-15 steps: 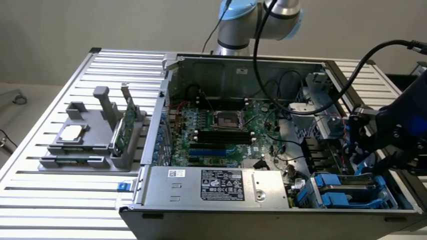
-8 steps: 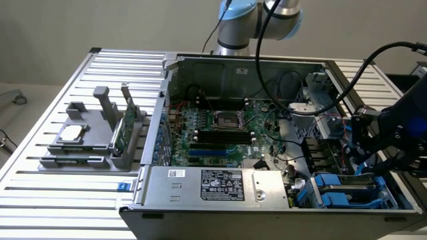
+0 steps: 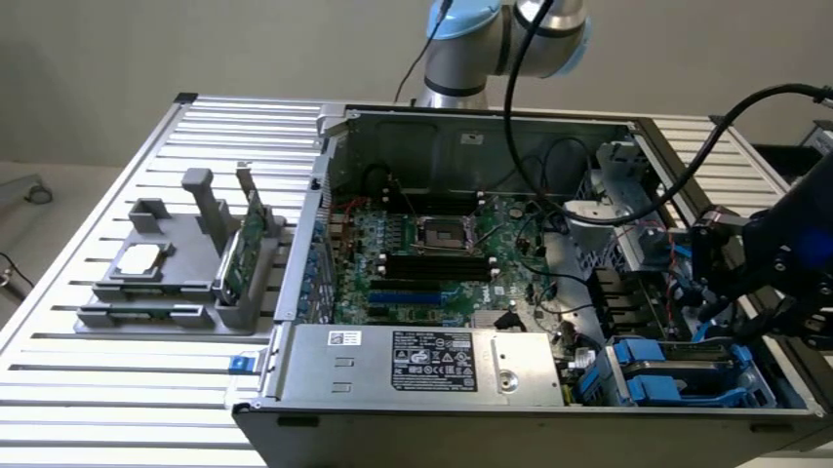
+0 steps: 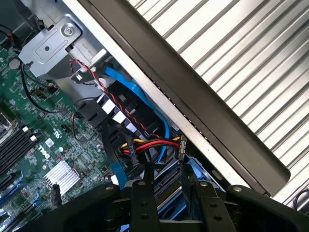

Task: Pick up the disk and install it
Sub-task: 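Insert the first disk wire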

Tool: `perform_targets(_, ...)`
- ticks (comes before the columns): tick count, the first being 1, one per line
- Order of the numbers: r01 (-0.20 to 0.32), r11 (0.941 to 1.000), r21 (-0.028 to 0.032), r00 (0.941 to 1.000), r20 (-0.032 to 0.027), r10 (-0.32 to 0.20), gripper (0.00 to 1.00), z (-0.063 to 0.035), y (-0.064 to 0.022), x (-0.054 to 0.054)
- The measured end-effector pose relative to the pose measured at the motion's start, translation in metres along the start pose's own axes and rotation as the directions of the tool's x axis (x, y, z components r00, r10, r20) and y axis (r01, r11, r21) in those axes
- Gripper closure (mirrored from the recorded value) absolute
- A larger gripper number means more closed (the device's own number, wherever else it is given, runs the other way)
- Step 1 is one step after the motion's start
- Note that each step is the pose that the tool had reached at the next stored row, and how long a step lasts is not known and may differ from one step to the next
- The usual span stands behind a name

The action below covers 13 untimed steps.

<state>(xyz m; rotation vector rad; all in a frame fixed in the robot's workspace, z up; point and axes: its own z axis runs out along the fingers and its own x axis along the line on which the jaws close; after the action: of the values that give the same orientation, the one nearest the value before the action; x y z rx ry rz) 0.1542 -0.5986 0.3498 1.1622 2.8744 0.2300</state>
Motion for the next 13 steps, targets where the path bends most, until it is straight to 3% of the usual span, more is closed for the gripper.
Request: perform_targets(13, -0.046, 0.9989, -0.0012, 0.9989, 0.0072, 0.046, 0.64, 0.0072, 0.0004, -0.0043)
